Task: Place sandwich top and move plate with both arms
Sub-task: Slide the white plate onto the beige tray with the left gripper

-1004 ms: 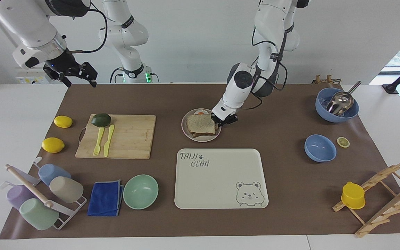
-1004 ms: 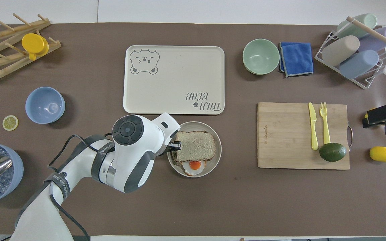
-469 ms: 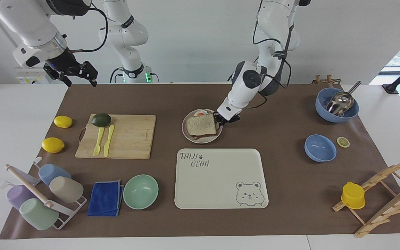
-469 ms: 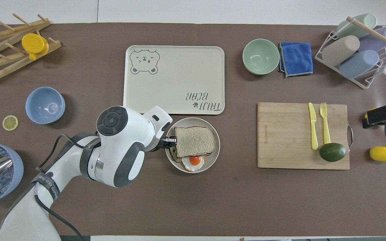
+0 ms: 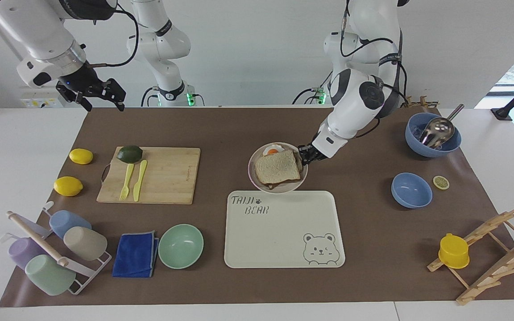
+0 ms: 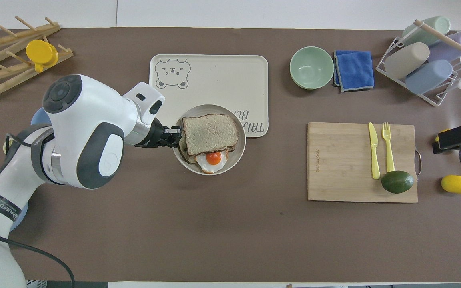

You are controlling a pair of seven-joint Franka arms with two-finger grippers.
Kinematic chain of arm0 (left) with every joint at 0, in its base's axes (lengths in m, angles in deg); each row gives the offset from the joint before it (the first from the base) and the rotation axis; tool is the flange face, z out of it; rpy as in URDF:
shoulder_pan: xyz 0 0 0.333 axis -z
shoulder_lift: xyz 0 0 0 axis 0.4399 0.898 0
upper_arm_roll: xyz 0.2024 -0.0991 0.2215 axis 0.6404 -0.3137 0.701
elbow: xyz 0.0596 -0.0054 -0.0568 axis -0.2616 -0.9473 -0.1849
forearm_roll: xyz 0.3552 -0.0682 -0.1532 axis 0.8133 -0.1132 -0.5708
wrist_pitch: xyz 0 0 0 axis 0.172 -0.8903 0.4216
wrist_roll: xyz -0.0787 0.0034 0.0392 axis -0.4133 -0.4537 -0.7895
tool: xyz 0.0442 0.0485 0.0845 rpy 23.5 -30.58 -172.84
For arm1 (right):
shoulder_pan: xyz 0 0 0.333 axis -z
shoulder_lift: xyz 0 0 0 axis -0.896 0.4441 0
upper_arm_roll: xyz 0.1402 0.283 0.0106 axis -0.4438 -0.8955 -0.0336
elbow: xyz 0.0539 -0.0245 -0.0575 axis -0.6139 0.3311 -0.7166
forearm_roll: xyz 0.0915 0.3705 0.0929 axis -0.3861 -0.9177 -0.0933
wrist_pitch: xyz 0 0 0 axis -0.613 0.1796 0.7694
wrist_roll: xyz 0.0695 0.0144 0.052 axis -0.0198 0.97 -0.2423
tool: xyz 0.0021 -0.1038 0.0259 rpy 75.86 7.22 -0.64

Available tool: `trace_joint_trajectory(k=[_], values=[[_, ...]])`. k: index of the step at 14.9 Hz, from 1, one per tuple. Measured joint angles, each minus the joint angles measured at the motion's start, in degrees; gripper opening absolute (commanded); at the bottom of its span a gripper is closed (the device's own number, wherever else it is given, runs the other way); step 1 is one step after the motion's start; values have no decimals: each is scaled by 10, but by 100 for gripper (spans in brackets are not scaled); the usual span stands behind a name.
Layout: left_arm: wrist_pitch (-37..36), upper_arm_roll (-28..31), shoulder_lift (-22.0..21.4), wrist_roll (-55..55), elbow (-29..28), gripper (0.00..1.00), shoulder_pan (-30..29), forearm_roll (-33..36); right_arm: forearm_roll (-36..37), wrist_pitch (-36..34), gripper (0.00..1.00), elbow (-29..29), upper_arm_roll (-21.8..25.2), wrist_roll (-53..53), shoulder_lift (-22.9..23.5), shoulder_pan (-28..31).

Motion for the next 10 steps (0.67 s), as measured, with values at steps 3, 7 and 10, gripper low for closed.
trace_joint_trajectory(k=[3, 7, 10], values=[[3, 1, 53, 0, 57, 0, -13, -1, 0, 0, 100, 0, 0, 0, 0, 0], [12, 1, 168, 0, 166, 0, -23, -10, 0, 0, 100, 0, 0, 0, 0, 0], [62, 2, 217, 0, 192, 0, -23, -16, 0, 0, 100, 0, 0, 0, 0, 0]])
